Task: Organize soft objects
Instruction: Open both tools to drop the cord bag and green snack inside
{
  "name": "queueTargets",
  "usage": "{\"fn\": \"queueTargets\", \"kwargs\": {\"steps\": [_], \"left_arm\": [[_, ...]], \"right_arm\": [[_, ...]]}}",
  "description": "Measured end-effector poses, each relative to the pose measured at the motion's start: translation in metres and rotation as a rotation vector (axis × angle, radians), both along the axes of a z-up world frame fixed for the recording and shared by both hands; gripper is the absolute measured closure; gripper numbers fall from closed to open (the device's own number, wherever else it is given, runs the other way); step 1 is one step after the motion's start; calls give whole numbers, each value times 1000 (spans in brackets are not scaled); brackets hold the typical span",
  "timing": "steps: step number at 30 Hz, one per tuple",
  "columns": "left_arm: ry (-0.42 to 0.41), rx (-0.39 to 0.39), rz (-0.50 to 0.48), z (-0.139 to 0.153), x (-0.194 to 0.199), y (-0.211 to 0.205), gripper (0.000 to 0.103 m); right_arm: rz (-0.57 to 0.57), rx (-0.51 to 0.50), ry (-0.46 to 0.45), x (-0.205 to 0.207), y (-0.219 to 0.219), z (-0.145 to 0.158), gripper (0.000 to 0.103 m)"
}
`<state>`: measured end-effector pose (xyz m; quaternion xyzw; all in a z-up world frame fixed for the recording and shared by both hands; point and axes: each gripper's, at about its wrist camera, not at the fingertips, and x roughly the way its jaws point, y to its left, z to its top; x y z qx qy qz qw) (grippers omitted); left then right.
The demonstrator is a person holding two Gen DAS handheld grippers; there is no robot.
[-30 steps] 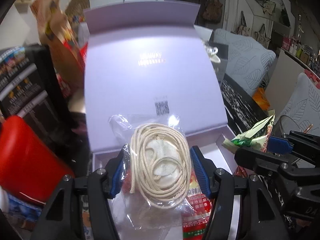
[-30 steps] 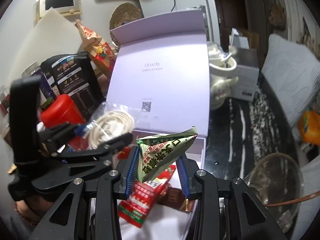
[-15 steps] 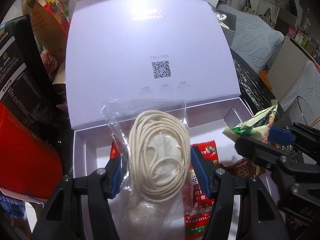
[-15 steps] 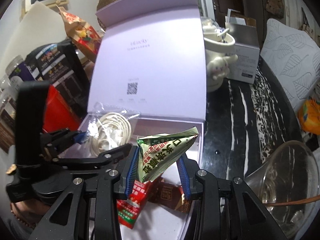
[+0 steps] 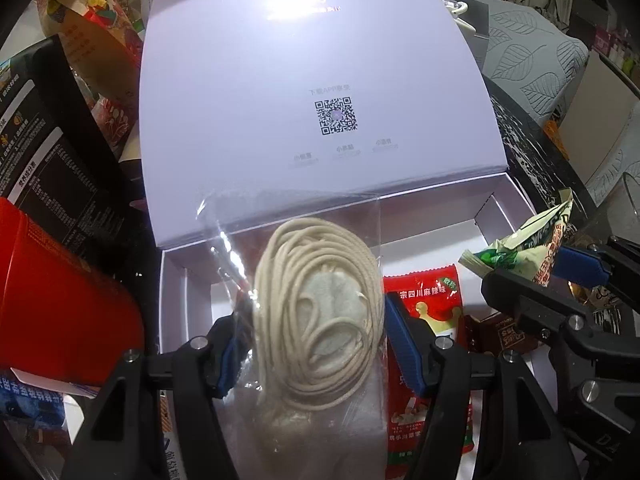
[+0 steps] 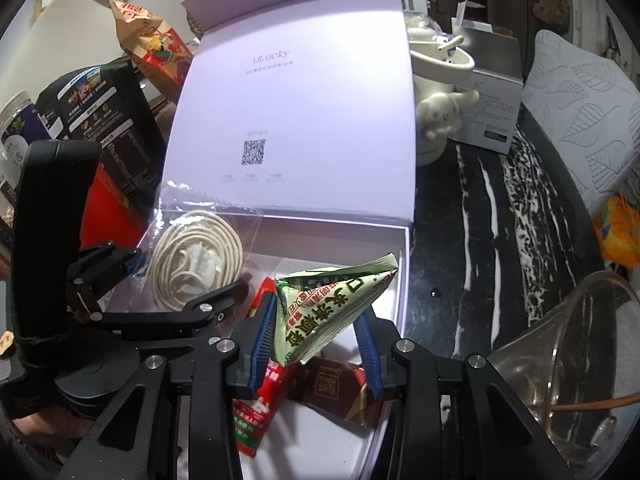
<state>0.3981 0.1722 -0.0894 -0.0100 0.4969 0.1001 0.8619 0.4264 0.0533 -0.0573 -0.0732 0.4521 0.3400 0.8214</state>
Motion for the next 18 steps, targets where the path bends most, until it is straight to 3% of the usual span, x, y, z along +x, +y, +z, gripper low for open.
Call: {"fn": "queueTargets", "kwargs": {"steps": [11, 15, 18], "left_arm": [[-42, 42, 10, 15, -11, -11, 40], [-73, 53, 19, 26, -17, -11, 32], [-109, 52, 23, 38, -21, -8, 31]], "right_arm": [[-8, 26, -20, -3, -6, 12, 57], [-14, 37, -44, -8, -9, 21, 57], [-17, 51, -58, -11, -12, 28, 57]]}}
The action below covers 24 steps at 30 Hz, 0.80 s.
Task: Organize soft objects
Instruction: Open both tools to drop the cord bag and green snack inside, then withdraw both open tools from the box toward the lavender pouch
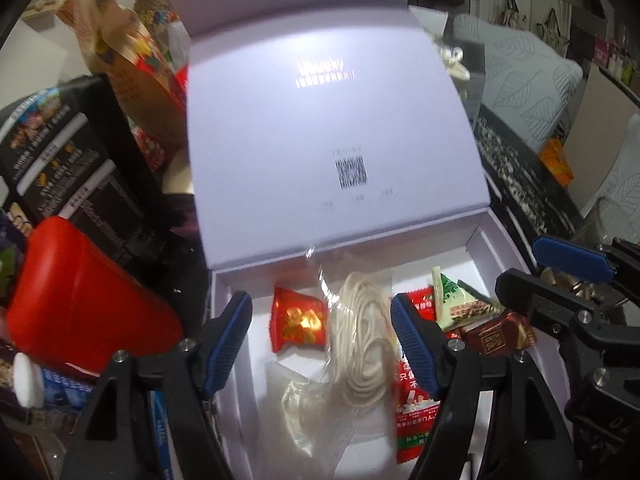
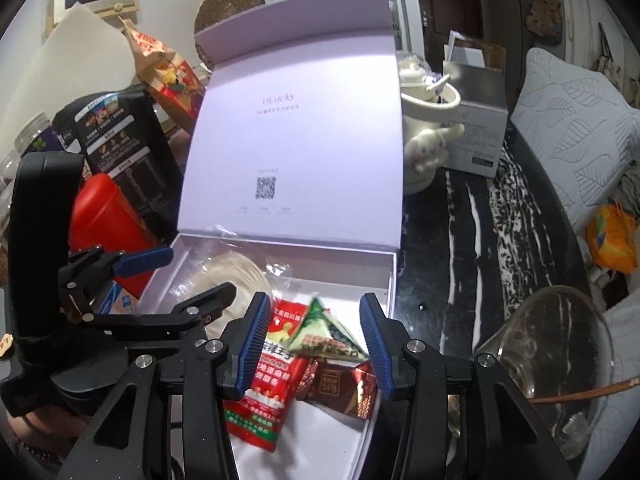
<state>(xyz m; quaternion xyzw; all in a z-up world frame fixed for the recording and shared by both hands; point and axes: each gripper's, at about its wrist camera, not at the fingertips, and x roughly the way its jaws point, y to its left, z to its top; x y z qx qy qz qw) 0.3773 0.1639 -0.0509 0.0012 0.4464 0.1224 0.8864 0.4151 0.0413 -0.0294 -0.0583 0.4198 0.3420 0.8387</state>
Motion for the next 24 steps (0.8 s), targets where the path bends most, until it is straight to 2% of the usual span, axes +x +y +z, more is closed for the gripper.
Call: {"fn": "queueTargets", "kwargs": {"steps": [12, 18, 21, 24], "left_arm": [[-165, 7, -12, 65, -47, 7, 31], [-239, 13, -28, 97, -74, 0, 31], [-268, 33, -36, 110, -88, -7, 31], [-293, 32, -57, 123, -102, -13, 31]], "right_arm": [[0, 54, -87, -28, -10, 39, 53], [4, 83, -151, -52, -16, 71, 53], [8, 102, -187, -67, -22, 87, 49], [15, 113, -227, -83, -26, 103, 49]]}}
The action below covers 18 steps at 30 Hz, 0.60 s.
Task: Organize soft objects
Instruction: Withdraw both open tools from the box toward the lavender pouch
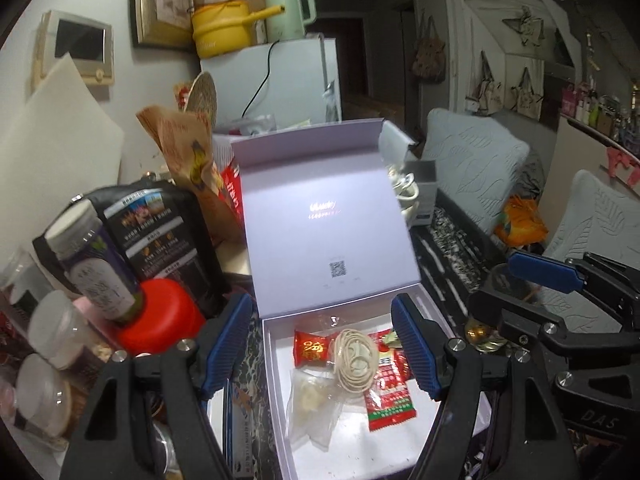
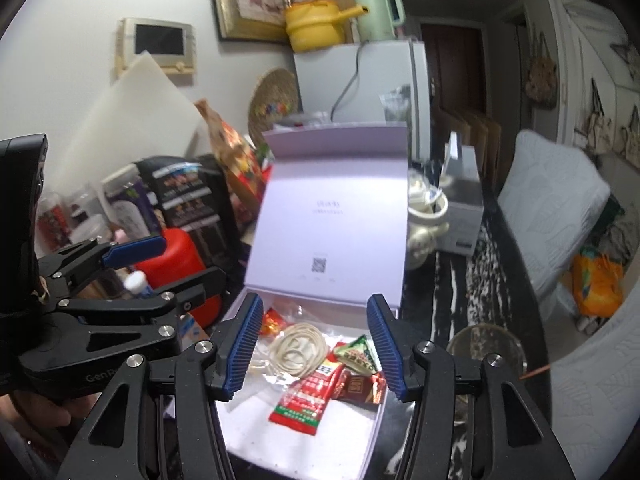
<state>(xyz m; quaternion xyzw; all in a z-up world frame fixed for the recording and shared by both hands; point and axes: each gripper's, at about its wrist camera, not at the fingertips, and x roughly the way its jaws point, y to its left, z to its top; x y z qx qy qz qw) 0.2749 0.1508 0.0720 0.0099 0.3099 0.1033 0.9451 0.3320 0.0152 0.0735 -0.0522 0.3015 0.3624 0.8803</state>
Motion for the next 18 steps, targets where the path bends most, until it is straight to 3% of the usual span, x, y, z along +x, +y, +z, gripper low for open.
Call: {"fn": "queueTargets", "kwargs": {"steps": [6, 16, 18], "left_arm": [[-65, 10, -19, 24, -32, -11, 25], [-136, 9, -48, 47, -82, -23, 21], [-147, -1, -58, 49, -91, -25, 11]], "right_arm": [[-2, 27, -62, -34, -12, 26, 49], [-25, 79, -125, -82, -38, 51, 37], [-22, 92, -136, -93, -43, 54, 35]]}}
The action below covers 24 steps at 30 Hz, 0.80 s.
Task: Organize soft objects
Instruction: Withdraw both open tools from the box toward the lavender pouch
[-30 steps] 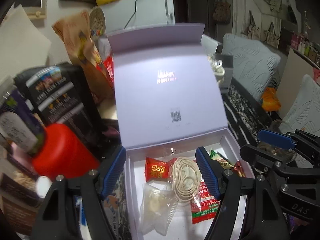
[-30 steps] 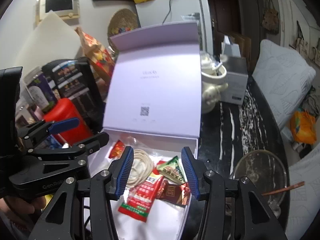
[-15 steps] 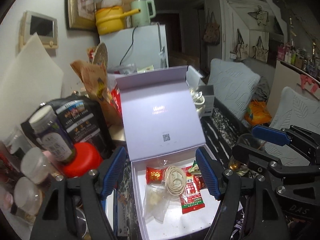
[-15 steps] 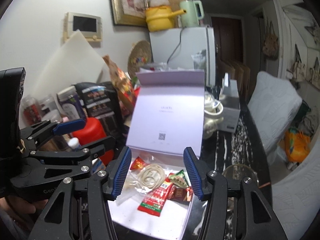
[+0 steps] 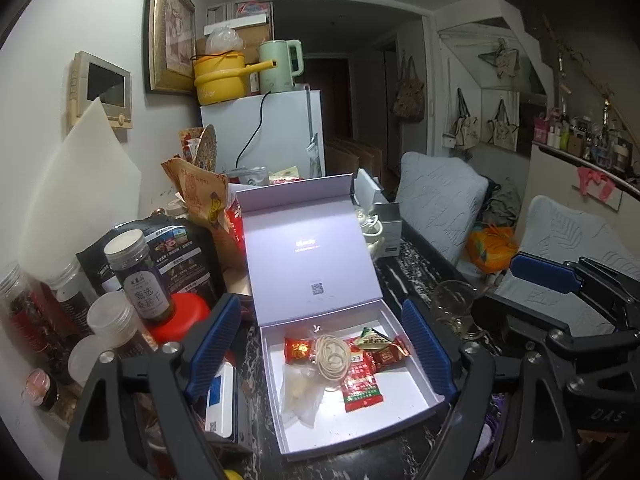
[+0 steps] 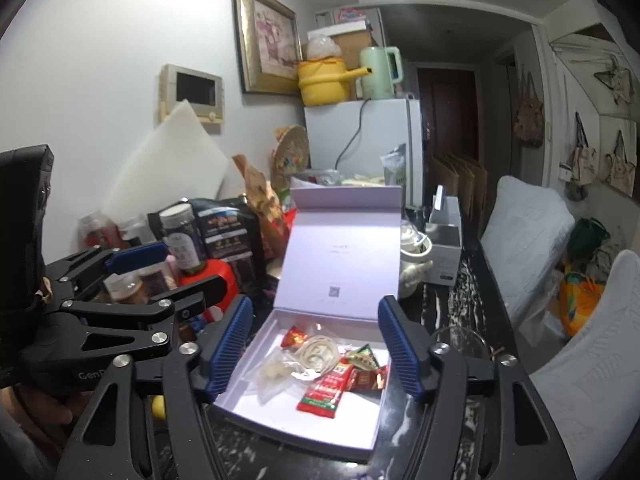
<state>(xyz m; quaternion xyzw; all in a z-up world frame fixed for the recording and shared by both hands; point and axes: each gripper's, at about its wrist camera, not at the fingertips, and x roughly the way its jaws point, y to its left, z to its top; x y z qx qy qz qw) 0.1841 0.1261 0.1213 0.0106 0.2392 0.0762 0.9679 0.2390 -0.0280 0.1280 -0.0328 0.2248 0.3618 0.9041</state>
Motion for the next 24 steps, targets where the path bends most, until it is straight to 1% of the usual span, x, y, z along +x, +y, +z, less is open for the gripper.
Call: {"fn": "queueTargets", "kwargs": {"steps": [2, 3, 4, 6, 9, 14, 18, 24], "left_arm": [[-17, -3, -3, 1, -9, -1, 3], [-30, 0, -3, 2, -15, -2, 3], [-34, 1, -5, 2, -18, -3, 3], [-35, -6, -21, 1, -25, -5, 3], [-33, -13, -44, -2, -34, -9, 3], [-24, -26, -78, -10, -47, -17, 3], [-17, -59, -127, -18, -55, -25, 3], [36, -82, -177, -36, -56, -43, 3]], "right_arm": [[-1, 8, -9, -10, -5, 3, 34], [-5, 10, -14, -15, -8, 4, 31], [-11, 13, -21, -21, -11, 6, 29], [-19, 15, -29, -30, -17, 7, 29], [-39, 16, -37, -43, -26, 8, 25], [-67, 21, -43, -64, -42, 5, 24], [-89, 21, -38, -75, -53, -1, 23], [-127, 13, -17, -88, -68, -15, 23]]}}
